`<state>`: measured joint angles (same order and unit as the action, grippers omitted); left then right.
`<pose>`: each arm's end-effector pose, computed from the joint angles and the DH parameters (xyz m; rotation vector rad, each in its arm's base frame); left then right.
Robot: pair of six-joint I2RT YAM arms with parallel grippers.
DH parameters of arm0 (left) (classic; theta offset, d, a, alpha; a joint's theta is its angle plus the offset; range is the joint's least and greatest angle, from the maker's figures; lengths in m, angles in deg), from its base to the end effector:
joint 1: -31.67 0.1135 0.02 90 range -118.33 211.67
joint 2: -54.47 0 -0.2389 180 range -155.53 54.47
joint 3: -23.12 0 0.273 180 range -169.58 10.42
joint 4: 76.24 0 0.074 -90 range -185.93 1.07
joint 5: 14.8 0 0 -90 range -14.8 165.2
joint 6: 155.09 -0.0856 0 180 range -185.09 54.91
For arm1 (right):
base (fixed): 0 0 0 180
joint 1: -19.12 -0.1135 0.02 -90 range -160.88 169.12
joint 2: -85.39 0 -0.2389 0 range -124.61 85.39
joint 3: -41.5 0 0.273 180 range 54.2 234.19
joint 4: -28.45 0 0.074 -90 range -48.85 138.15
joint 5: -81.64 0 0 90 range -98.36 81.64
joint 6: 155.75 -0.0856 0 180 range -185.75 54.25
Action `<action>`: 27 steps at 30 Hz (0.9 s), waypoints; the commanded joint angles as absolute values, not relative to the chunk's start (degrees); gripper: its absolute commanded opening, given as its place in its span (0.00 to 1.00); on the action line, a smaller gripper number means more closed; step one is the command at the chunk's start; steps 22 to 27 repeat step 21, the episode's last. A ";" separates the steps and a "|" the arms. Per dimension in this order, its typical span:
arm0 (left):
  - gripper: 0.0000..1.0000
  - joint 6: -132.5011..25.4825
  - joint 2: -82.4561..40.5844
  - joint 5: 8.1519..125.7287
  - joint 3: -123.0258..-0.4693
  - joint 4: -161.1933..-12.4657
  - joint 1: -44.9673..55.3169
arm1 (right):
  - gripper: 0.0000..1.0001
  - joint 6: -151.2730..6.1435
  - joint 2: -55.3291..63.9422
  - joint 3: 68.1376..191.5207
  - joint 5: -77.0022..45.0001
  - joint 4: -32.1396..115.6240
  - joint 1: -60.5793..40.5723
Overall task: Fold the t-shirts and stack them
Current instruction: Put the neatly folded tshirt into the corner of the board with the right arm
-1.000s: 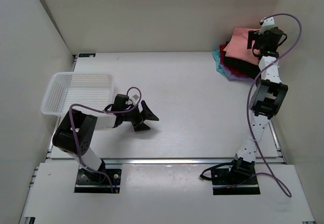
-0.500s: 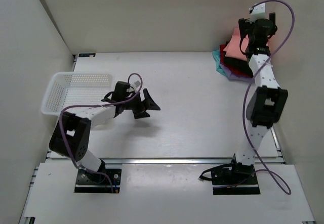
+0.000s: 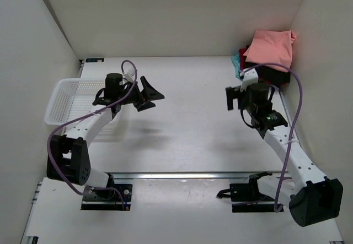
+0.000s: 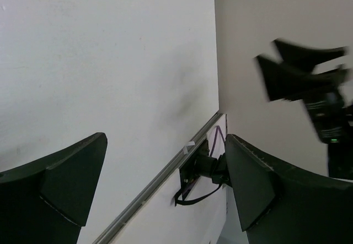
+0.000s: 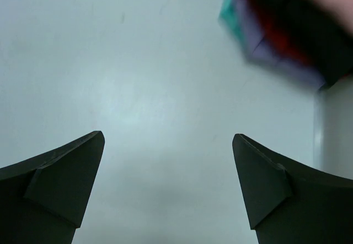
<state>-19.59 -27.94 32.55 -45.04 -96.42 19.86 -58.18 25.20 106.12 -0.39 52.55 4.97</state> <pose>0.3464 -0.1317 0.2057 -0.2110 2.3091 -1.3519 0.3160 0.0674 0.2884 -0.2676 1.8922 -0.0556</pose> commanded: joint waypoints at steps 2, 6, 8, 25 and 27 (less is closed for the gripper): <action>0.99 -18.26 -24.72 31.09 -42.50 -93.69 23.32 | 0.99 -65.75 29.48 101.13 -9.31 57.59 9.18; 0.99 -17.88 -25.85 31.95 -43.98 -92.53 23.94 | 0.99 -65.05 28.52 101.04 -10.29 55.13 13.13; 0.99 -19.38 -25.69 33.53 -46.00 -95.95 23.68 | 0.99 -65.66 28.35 101.66 -12.74 54.86 14.64; 0.99 -50.04 -27.88 63.46 -72.51 -133.11 13.23 | 0.99 -70.85 27.74 98.05 -17.06 50.37 12.27; 0.99 -50.04 -27.88 63.46 -72.51 -133.11 13.23 | 0.99 -70.85 27.74 98.05 -17.06 50.37 12.27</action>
